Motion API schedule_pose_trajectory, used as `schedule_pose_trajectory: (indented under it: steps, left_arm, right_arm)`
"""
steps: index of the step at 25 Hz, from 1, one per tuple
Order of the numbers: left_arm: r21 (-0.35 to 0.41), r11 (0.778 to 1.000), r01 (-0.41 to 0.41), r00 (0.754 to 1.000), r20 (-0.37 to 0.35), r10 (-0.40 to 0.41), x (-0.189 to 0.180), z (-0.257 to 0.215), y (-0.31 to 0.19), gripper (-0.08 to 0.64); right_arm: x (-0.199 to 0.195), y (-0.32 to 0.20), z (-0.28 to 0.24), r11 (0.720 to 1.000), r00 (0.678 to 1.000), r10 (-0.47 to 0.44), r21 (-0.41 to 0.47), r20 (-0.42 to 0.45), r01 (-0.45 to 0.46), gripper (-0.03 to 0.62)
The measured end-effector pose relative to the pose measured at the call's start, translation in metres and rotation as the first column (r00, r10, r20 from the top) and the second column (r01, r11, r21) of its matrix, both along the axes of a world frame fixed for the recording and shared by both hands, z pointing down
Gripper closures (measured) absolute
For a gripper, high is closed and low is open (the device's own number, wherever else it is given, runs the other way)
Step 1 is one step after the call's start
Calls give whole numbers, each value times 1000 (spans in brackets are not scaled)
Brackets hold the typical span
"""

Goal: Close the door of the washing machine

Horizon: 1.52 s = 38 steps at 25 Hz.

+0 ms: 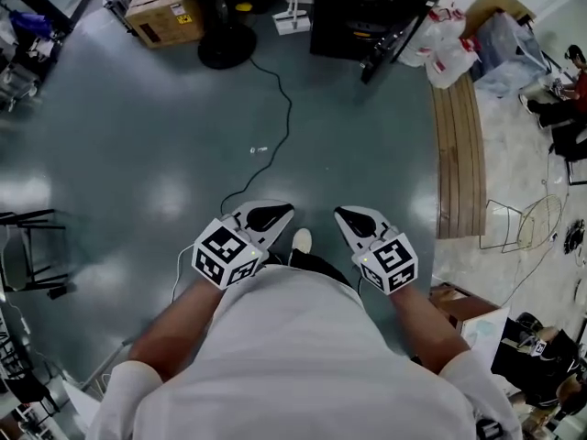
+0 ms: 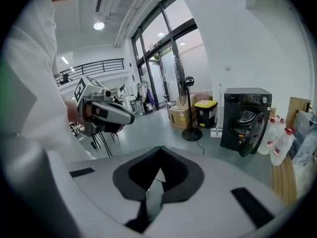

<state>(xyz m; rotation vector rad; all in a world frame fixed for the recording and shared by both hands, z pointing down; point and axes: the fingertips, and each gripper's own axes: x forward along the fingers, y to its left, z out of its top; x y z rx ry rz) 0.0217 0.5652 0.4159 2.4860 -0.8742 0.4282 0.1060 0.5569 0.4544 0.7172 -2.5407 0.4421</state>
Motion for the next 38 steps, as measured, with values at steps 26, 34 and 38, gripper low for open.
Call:
schedule_pose_trajectory:
  steps: [26, 34, 38]
  left_arm:
    - [25, 951, -308, 951, -16, 308, -61, -5, -311, 540]
    - [-2, 946, -324, 945, -49, 324, -95, -9, -370, 540]
    - [-8, 961, -278, 958, -76, 277, -103, -12, -400, 540]
  right_arm:
    - [-22, -301, 15, 901, 902, 430, -51, -38, -432, 482]
    - [5, -391, 35, 808, 812, 582, -89, -43, -583, 454]
    - [29, -434, 52, 784, 791, 609, -105, -58, -612, 431]
